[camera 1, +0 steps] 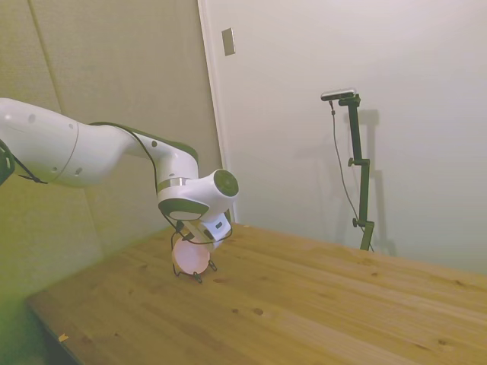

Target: Load the bowl

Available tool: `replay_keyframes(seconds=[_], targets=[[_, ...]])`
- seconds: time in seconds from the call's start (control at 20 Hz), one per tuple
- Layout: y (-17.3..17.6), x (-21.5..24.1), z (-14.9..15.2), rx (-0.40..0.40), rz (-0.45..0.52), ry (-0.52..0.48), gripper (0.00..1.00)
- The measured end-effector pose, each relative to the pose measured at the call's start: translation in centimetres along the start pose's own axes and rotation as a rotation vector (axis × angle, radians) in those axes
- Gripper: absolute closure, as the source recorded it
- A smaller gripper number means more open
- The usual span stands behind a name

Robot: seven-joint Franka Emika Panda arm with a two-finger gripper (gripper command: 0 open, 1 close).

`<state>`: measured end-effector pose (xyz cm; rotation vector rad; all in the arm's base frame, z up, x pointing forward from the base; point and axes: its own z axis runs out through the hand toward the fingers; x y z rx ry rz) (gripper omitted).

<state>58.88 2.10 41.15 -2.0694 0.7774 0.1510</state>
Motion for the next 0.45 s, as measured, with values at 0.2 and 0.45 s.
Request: replay_keyframes(seconds=[0.2, 0.45], targets=[[-1.2, -1.0, -3.7, 0.007, -0.024, 0.051, 0.0], [-1.4, -2.6, -8.5, -0.123, 0.051, 0.221, 0.0]])
